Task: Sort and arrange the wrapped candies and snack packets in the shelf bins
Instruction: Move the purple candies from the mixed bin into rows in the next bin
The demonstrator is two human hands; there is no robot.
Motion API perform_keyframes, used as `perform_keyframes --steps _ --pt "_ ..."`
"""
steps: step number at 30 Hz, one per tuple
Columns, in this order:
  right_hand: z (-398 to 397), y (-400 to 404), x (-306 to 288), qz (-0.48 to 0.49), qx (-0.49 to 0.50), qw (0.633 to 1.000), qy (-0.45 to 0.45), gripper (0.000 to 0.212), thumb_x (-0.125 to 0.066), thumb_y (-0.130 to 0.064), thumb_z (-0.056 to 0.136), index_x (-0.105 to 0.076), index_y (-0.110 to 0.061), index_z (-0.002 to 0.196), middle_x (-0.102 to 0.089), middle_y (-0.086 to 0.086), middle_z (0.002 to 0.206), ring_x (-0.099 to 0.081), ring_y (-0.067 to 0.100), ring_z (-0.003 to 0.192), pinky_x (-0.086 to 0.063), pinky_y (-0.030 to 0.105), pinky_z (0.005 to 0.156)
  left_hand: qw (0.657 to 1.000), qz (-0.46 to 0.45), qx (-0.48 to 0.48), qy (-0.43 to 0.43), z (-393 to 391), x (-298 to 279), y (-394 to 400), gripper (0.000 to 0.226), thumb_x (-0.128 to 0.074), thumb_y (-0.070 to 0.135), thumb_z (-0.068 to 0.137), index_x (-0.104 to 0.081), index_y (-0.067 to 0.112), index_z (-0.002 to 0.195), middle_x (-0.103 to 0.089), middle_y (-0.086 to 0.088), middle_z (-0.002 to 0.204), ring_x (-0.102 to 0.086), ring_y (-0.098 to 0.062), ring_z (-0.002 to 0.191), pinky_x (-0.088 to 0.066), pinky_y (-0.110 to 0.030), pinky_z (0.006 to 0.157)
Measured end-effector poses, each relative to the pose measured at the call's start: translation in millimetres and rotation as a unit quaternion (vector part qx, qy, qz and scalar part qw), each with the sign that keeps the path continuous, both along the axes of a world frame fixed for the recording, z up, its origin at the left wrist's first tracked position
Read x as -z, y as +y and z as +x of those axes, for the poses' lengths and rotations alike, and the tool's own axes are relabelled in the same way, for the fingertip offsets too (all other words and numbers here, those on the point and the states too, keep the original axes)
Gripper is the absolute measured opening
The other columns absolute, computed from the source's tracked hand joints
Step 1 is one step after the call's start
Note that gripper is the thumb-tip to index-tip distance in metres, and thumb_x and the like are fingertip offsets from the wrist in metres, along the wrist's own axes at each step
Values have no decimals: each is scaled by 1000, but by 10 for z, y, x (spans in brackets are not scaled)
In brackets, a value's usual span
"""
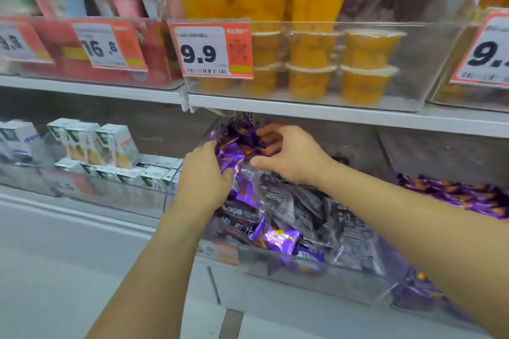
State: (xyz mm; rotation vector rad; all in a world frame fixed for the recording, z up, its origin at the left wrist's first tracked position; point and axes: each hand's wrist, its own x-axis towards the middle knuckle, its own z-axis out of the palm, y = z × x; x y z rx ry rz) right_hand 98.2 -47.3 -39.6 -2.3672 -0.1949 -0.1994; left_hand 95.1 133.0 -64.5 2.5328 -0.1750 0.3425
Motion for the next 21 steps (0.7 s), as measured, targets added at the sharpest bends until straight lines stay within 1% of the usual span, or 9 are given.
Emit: perform_keyframes --steps 3,5,8,11,14,17,19,20,21 --pt "208 206 99 -32 -16 999 20 65 -79 -38 81 -53 -26 139 -61 2 126 -57 11 91 -50 30 92 1000 -9 -3 22 36 -31 50 57 -76 21 82 -56 9 134 -63 -10 127 -55 -28 120 -40 -33 97" --pt "277 336 178 -38 -39 998 22 60 -76 -38 84 -55 -28 138 -62 1 129 -52 11 92 -49 32 97 999 -37 -13 19 14 -35 104 48 -78 15 80 -64 12 127 -69 -5 120 -61 -21 113 -42 -23 89" --pt "327 460 266 -46 -30 998 -4 32 -75 -37 85 -68 -31 116 -68 -5 120 -61 15 99 -48 29 90 994 -102 -43 9 -47 -65 181 34 -75 2 78 -74 15 109 -74 0 101 -68 -13 94 -42 -15 78" --pt "348 484 289 -29 4 999 -26 2 -72 -29 89 -72 -31 90 -72 -9 103 -65 11 91 -49 26 81 992 -120 -42 -14 -115 -94 244 30 -72 -1 78 -75 18 101 -75 4 93 -68 -7 82 -43 -8 72" --pt "275 454 212 10 22 999 -45 9 -69 -24 92 -72 -29 85 -73 -11 92 -66 8 80 -54 29 80 984 -166 -43 -41 -234 -132 316 30 -73 2 79 -74 25 99 -72 14 89 -65 0 67 -45 -2 64" --pt "99 389 91 50 28 996 -66 13 -62 -23 97 -65 -28 85 -72 -6 83 -67 11 68 -55 28 68 968 -242 -40 -53 -315 -144 425 33 -77 2 78 -71 30 94 -71 18 85 -68 0 67 -53 -10 67" --pt "-52 365 46 109 8 992 -60 12 -57 -20 100 -60 -26 90 -69 -4 86 -70 9 68 -56 28 64 959 -272 -45 -62 -343 -142 478 34 -81 3 76 -73 25 100 -73 10 93 -70 -1 72 -58 -19 72" --pt "-128 361 37 143 -4 988 -53 13 -55 -18 101 -58 -25 90 -68 -2 85 -71 10 69 -58 30 64 959 -272 -47 -71 -355 -148 494 34 -84 4 74 -73 22 101 -72 8 102 -69 1 74 -57 -15 71" --pt "-186 358 41 168 -9 985 -47 14 -54 -16 101 -56 -24 90 -68 0 83 -72 12 68 -60 33 65 963 -252 -53 -84 -361 -153 508 33 -86 7 72 -74 19 100 -68 9 112 -66 6 73 -52 -7 69"
